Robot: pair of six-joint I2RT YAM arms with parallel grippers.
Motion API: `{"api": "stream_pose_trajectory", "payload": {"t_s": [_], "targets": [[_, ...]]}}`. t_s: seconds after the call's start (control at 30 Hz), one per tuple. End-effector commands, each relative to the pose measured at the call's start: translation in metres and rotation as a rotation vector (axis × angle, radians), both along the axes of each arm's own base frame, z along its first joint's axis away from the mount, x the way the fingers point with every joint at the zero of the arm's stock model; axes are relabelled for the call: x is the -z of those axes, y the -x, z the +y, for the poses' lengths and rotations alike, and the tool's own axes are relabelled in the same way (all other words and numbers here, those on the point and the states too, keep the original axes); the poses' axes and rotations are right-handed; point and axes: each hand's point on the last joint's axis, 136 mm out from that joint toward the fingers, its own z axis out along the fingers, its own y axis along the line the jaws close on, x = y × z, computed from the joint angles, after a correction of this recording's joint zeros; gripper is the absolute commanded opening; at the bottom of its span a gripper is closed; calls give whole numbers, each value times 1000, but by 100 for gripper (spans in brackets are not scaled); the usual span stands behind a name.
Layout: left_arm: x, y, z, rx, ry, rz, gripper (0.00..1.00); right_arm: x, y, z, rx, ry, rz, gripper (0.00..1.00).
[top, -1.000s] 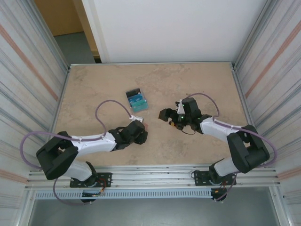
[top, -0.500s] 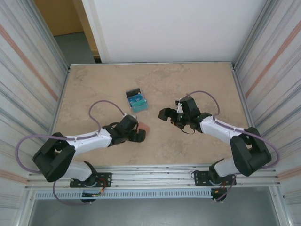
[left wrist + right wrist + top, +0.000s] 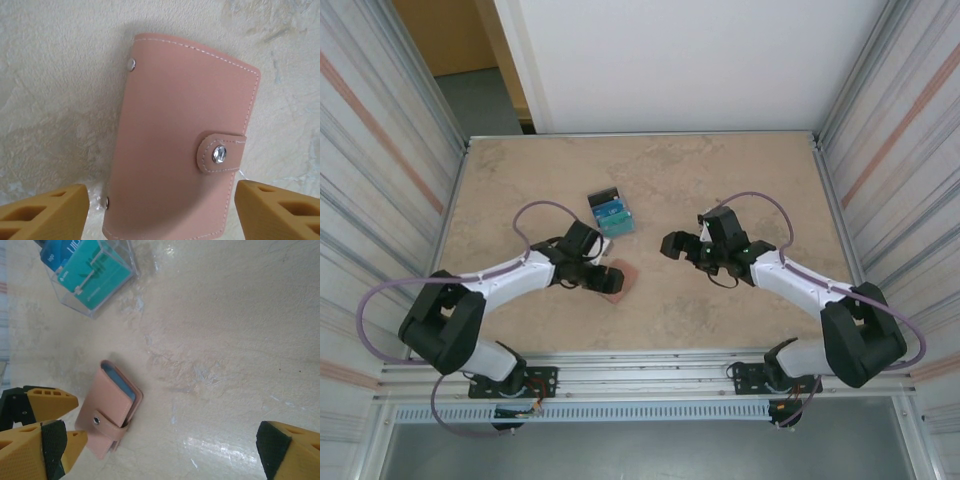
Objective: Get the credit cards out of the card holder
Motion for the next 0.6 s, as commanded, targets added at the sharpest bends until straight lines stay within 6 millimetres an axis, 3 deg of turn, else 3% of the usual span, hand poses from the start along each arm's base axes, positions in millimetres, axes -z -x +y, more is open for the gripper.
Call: {"api": "stream_pose_trajectory", "payload": {"t_s": [0.0, 0.17, 0.3, 0.57], "targets": [[7, 16, 2, -1, 44, 107, 72, -15, -2, 0, 5, 12, -40, 99], [21, 15, 14, -93, 73, 163, 61, -16, -1, 4, -4, 18, -42, 99], [27, 18, 8, -97, 114, 193, 58, -15, -2, 6, -12, 18, -38, 99], [35, 23, -5, -111, 190, 232, 41, -13, 0, 8, -18, 20, -32, 99]]}}
